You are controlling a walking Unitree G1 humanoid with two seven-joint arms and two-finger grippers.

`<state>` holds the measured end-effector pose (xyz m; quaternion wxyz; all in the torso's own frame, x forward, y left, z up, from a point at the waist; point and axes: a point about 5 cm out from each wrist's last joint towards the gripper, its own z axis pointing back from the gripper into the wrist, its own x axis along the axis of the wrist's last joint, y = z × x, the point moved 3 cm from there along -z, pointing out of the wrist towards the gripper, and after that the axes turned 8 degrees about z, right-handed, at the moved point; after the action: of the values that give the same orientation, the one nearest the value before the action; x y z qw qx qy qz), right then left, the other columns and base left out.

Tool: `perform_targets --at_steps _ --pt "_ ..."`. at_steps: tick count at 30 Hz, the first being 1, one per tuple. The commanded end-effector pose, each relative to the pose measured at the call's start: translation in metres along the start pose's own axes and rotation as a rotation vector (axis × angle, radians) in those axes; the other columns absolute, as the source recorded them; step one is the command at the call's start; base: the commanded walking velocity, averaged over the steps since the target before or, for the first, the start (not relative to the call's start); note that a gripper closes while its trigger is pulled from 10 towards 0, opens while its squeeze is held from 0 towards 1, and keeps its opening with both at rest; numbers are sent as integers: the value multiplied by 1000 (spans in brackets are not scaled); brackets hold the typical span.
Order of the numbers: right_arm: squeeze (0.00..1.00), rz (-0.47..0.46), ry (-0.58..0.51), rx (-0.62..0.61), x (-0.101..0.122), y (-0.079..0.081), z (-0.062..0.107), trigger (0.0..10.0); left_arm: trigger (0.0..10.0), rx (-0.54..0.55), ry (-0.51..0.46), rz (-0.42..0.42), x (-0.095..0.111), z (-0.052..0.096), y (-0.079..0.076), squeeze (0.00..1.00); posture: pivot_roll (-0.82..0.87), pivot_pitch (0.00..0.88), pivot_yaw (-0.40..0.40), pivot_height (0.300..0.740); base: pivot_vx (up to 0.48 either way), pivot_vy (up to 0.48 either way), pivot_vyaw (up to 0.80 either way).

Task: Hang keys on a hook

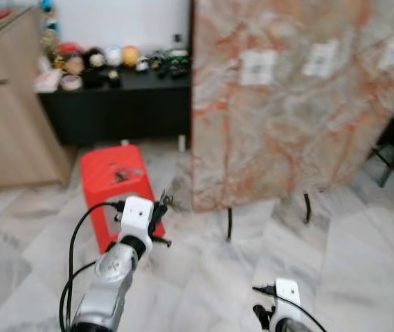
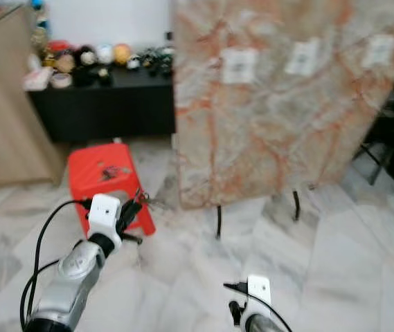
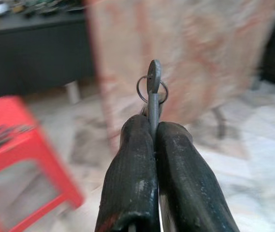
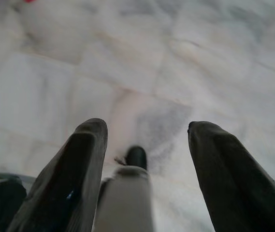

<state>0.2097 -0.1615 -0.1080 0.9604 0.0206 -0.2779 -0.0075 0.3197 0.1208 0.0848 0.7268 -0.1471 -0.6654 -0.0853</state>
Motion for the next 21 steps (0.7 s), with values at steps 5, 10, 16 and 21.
perform_targets --at_steps 5,10,16,21 --pt "0 6 -20 15 8 6 -1 10000 10000 -21 -5 -27 4 0 0 0 41 0 -24 740 0 0 -744" --pt "0 3 -18 15 8 7 -1 10000 10000 -42 -5 -29 4 1 -5 0 37 0 -14 740 0 0 -744" --pt "0 -10 -22 4 8 6 -1 10000 10000 -64 -35 -24 9 -1 -11 0 30 0 -10 740 0 0 -117" --pt "0 -9 -29 4 9 5 -1 10000 10000 -86 -52 -6 14 -1 -16 0 32 0 -12 740 0 0 0"
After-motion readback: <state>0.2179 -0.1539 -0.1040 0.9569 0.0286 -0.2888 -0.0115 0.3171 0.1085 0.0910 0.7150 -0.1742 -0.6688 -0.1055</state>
